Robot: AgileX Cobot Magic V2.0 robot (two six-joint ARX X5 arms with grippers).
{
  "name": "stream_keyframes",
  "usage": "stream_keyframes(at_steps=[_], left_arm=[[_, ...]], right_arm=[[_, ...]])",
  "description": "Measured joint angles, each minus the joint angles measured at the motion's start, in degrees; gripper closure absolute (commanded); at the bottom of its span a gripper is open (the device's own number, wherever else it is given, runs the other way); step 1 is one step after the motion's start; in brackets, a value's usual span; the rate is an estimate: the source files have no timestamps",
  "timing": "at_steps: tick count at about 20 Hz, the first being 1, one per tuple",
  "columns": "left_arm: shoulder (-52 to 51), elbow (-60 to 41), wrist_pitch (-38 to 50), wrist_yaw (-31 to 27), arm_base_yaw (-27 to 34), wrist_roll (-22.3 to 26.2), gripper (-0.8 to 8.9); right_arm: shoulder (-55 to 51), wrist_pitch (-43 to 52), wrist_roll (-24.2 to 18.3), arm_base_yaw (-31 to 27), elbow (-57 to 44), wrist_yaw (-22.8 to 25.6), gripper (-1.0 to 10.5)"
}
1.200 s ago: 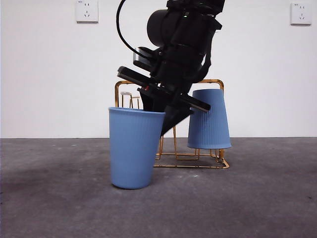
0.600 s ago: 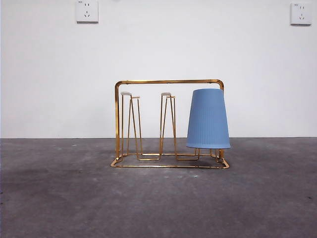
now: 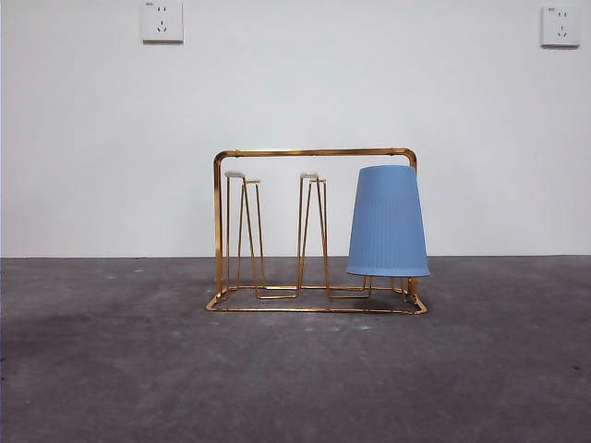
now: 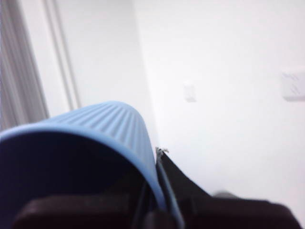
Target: Pick up cup 1,put cup 1 in the cup rack,pick up cup 2,put cup 2 in the cup rack
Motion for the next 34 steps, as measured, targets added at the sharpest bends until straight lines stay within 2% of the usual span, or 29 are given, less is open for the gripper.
stream_keyframes(at_steps=[5,10,17,28,29,34], left_arm=[[8.52,-0.02,15.8,0.24,-2.71,-7.43,3.06],[12.79,-0.02,25.59,-1.36,-4.76,-10.27,3.06],[15.1,0.0,26.21,-3.17,-6.05,-10.67,3.06],[15.1,-0.02,27.93,-7.08,-6.05,-8.96,3.19],[15.1,0.0,27.89,-7.28,-6.05,-8.96,3.47],[15.19,-0.02,27.26,-7.74,-6.03,-8.41,7.05]], right_arm=[[2.36,2.64,1.09,2.56,-0.09,-0.17,9.6],[3.85,4.2,1.44,4.59,-0.11,2.25,9.6],[7.28,5.33,1.53,4.7,-0.11,2.64,9.6],[12.0,5.42,1.16,7.91,-0.11,2.64,9.6],[12.22,5.42,1.11,7.98,-0.11,2.64,9.6],[12.39,5.66,0.98,8.0,-0.11,2.45,9.6]])
